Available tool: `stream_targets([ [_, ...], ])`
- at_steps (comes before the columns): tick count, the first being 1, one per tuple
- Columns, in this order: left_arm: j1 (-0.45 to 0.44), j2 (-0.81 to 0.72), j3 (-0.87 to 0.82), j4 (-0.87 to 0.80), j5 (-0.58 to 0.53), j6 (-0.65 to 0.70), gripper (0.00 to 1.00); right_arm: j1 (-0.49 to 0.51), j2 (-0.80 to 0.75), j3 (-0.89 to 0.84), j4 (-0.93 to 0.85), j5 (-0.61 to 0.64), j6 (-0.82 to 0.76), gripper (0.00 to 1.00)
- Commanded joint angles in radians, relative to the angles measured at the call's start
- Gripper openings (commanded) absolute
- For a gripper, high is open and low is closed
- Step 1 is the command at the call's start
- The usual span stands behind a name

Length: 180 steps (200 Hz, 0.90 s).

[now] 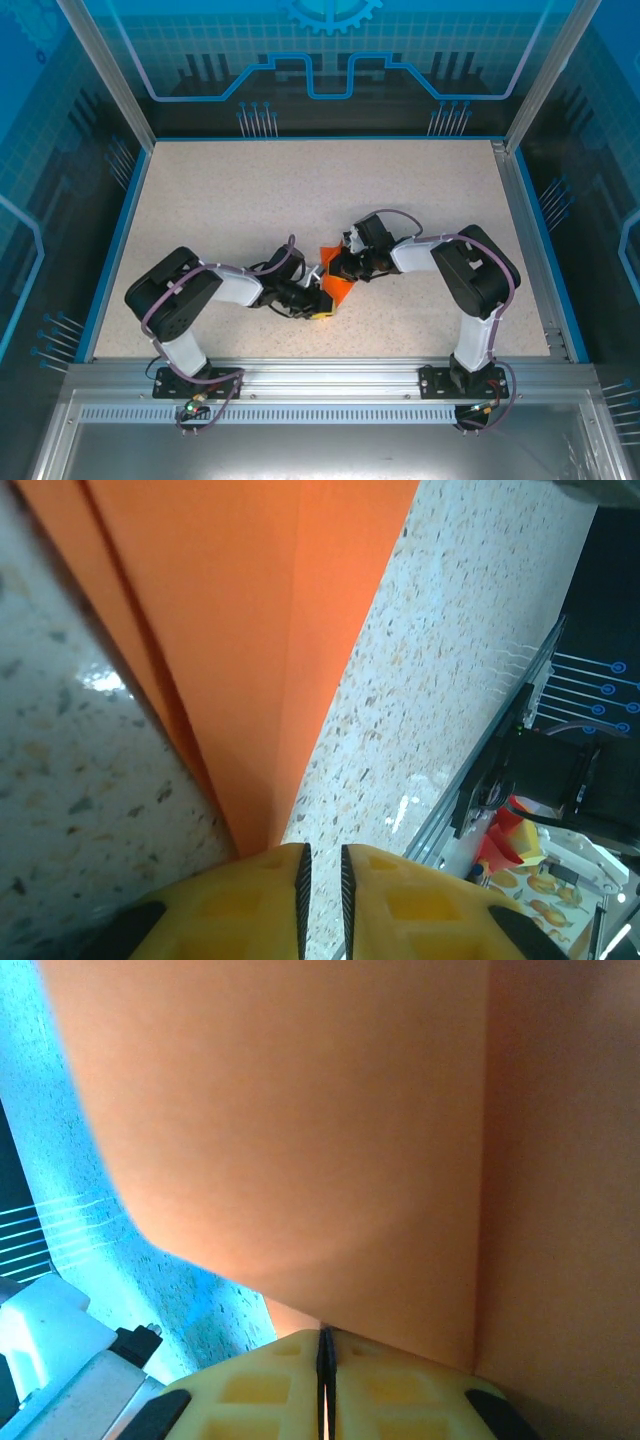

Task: Fold a paper plane with a square sheet of paper (pick it up from the middle)
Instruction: Fourth fold the wing at the center of the table.

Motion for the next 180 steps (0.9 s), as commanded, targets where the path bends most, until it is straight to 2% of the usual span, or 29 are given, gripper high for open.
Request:
stream_targets([
  [1, -0.023, -0.009, -0.064, -0.201, 0.053, 0.001, 0.19, 0.018, 0.108, -0.076, -0.137, 0.152, 0.006, 0.12],
  [27, -0.017, -0.098, -0.089, -0.190, 0.011, -0.008, 0.18, 0.026, 0.108, -0.092, -0.098, 0.149, 0.039, 0.12],
  [63, 0.038, -0.327, -0.112, -0.261, -0.187, -0.045, 0.19, 0.055, 0.084, -0.139, -0.023, 0.155, 0.147, 0.12],
  [91, 0.082, -0.421, -0.115, -0.271, -0.256, -0.072, 0.22, 0.073, 0.051, -0.175, 0.018, 0.179, 0.228, 0.12],
  [115, 0.082, -0.392, -0.084, -0.204, -0.244, -0.105, 0.23, 0.077, 0.032, -0.185, 0.034, 0.193, 0.252, 0.12],
  [150, 0.081, -0.284, -0.037, -0.008, -0.216, -0.200, 0.23, 0.079, 0.020, -0.181, 0.019, 0.204, 0.247, 0.12],
  [180, 0.075, -0.189, 0.017, 0.077, -0.218, -0.248, 0.24, 0.078, 0.028, -0.181, 0.021, 0.198, 0.245, 0.12],
])
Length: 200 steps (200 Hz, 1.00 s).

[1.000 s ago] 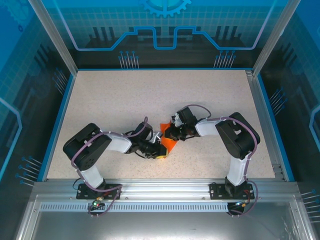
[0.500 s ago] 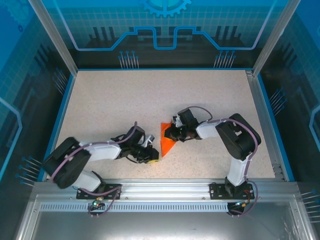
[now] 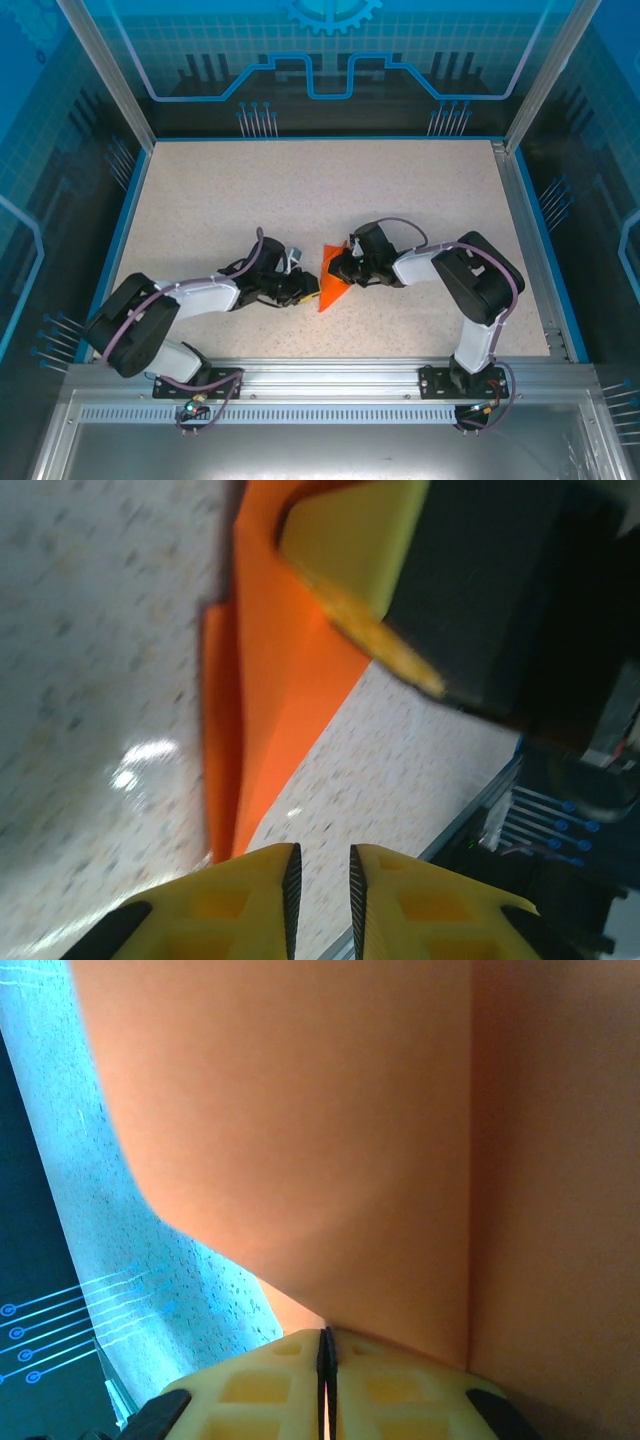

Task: Fold a paper plane with a square sheet of paper (pick it up from the middle)
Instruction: Fourth fold the wing at the center of the table.

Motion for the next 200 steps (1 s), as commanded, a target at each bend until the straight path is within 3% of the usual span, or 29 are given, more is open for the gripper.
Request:
stream_targets([
  [1, -0.004, 0.062, 0.064, 0.125, -0.001, -0.066, 0.24, 0.032, 0.078, -0.061, -0.204, 0.068, 0.005, 0.12],
  [95, -0.034, 0.260, 0.135, 0.124, -0.047, -0.059, 0.20, 0.033, 0.086, -0.046, -0.218, 0.067, -0.001, 0.12],
  [124, -0.040, 0.278, 0.132, -0.006, -0.129, -0.030, 0.16, 0.033, 0.078, -0.045, -0.225, 0.071, -0.005, 0.12],
  [163, -0.063, 0.343, 0.129, -0.097, -0.146, -0.014, 0.09, 0.033, 0.074, -0.020, -0.244, 0.066, -0.022, 0.12],
  [200, -0.069, 0.304, 0.071, -0.175, -0.180, 0.008, 0.05, 0.021, 0.013, 0.035, -0.320, 0.061, -0.094, 0.12],
])
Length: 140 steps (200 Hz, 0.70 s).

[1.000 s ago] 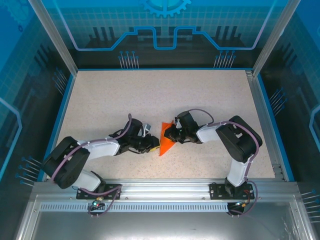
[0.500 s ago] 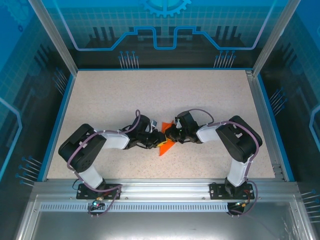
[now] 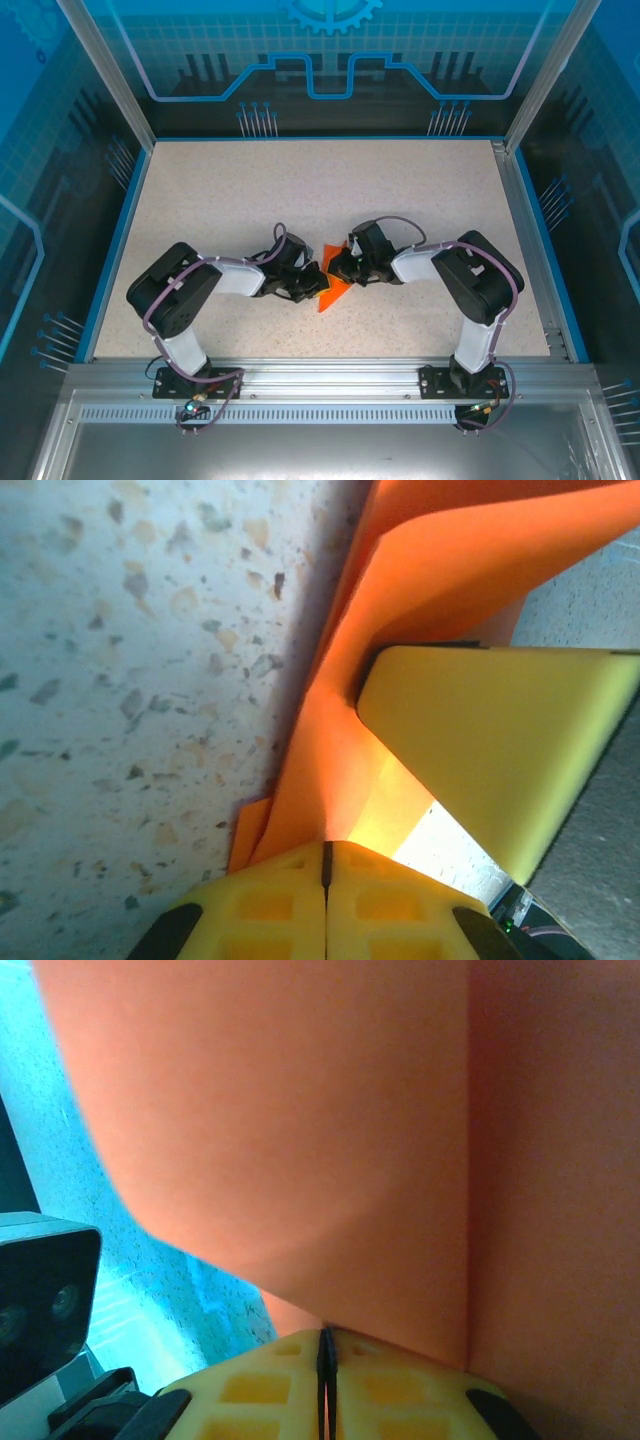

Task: Fold a paper plane with a square sheet of paper (pick it up from the middle)
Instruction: Fourth fold the wing at the center of the table.

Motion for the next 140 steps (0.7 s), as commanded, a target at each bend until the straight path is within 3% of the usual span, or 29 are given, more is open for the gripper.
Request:
stream_targets([
  [1, -0.027, 0.034, -0.069, -0.189, -0.096, 0.036, 0.06, 0.017, 0.010, -0.006, -0.244, 0.052, -0.076, 0.13],
  [64, -0.027, 0.044, -0.013, -0.268, -0.120, 0.088, 0.04, -0.034, -0.098, 0.130, -0.323, -0.057, -0.266, 0.07],
  [101, -0.029, 0.056, 0.000, -0.275, -0.114, 0.100, 0.03, -0.011, -0.050, 0.134, -0.284, -0.089, -0.260, 0.02],
  [140, -0.029, 0.060, 0.000, -0.281, -0.115, 0.107, 0.03, -0.015, 0.027, 0.118, -0.255, -0.043, -0.246, 0.01],
])
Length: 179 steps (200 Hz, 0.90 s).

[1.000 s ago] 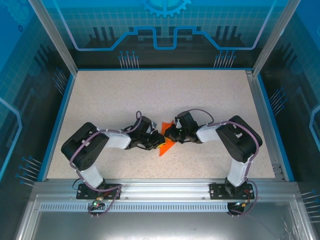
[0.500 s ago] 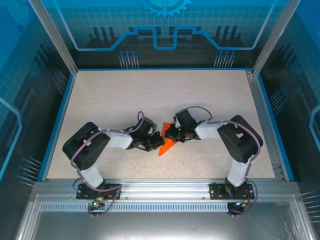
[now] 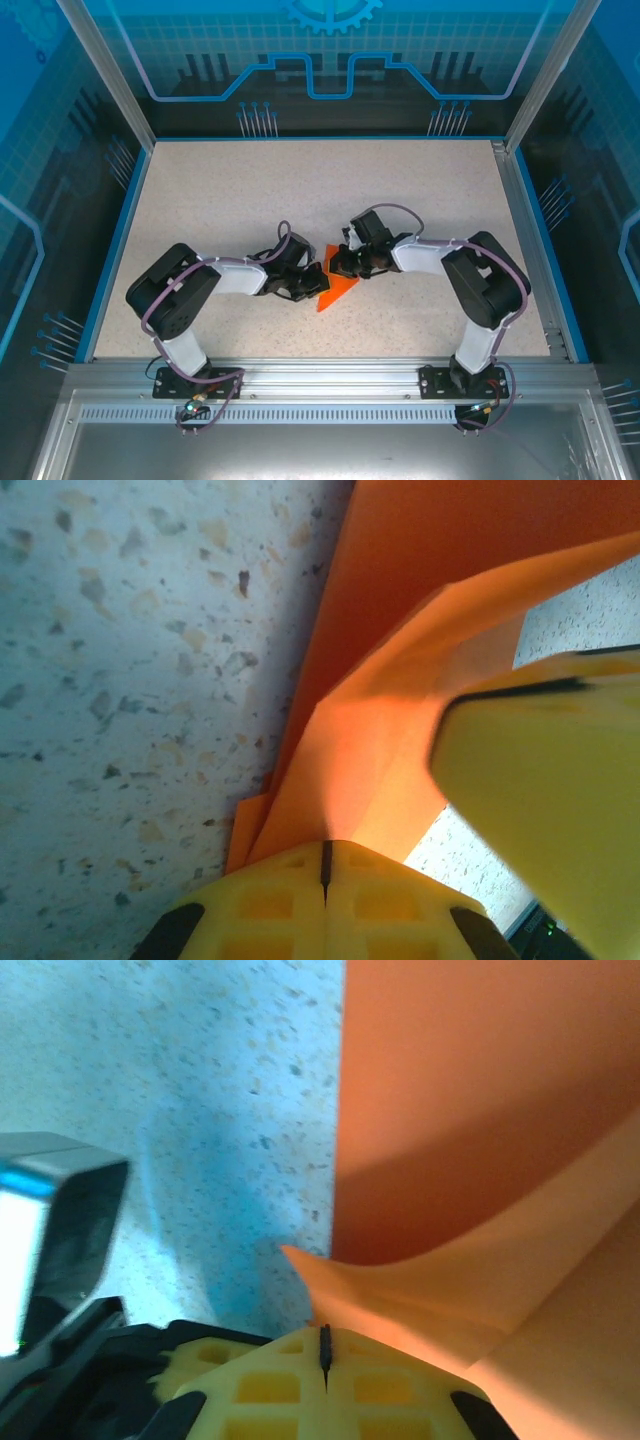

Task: Fold a paper plane with a square sheet of paper (pick it up from the middle)
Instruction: Fourth fold the wing at the center of the table.

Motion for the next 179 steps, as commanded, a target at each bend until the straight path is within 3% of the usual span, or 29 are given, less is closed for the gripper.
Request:
stream_targets([
  [1, -0.011, 0.067, -0.035, -0.202, -0.070, 0.027, 0.03, -0.003, 0.060, -0.003, 0.013, 0.007, -0.010, 0.01],
  [62, -0.010, 0.065, -0.041, -0.222, -0.080, 0.051, 0.02, -0.088, 0.074, -0.024, 0.025, 0.069, -0.037, 0.01],
  [116, -0.011, 0.088, -0.070, -0.231, -0.099, 0.059, 0.02, -0.215, 0.115, 0.027, 0.057, 0.021, -0.037, 0.03],
  [179, -0.010, 0.083, -0.092, -0.223, -0.101, 0.070, 0.02, -0.328, 0.159, 0.114, -0.022, 0.043, -0.070, 0.04],
])
